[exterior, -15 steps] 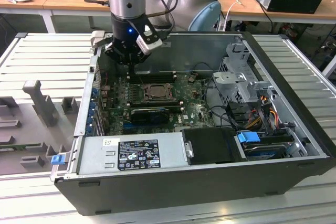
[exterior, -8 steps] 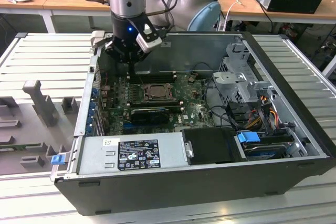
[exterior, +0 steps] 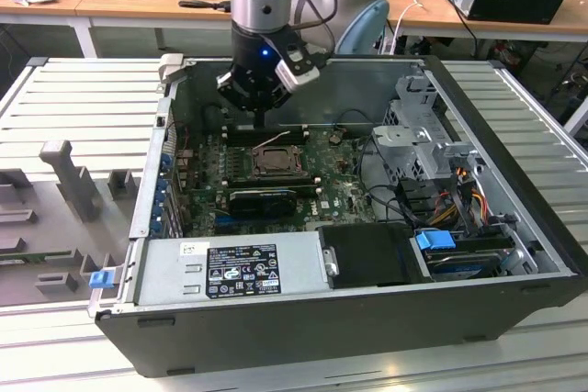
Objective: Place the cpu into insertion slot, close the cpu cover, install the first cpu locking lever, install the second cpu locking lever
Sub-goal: 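Install the first cpu locking lever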
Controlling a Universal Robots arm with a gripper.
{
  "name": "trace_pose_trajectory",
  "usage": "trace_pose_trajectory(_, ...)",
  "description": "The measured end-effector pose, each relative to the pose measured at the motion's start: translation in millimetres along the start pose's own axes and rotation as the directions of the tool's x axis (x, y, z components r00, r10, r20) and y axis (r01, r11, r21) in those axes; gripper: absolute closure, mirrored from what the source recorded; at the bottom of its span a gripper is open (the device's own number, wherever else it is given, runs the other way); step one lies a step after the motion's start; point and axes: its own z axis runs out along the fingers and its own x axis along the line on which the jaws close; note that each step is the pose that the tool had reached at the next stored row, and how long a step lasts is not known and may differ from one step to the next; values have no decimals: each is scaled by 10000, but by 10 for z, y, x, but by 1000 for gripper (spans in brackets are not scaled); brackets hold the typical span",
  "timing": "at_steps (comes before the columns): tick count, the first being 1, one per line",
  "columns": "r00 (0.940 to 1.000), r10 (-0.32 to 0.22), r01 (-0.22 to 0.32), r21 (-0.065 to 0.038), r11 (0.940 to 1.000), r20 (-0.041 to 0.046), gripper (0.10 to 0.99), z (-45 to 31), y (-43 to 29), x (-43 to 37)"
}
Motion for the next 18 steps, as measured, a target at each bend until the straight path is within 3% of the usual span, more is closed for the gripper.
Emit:
trace_pose_trajectory(5, 10000, -1, 1, -1, 10000, 1, 980, 11, -14, -113)
trace_pose_trajectory(13, 10000, -1, 1, -24, 10000, 4, 980, 13, -15, -121)
trace_pose_trajectory(14, 10000, -2, 2, -88, 10000, 12, 980, 14, -15, -122)
trace_pose_trajectory(16, 10000, 22, -17, -631, 9980, 77, 980, 16, -18, -120)
trace_pose_trajectory(18, 10000, 34, -28, -697, 9976, 88, 980, 24, -22, -120)
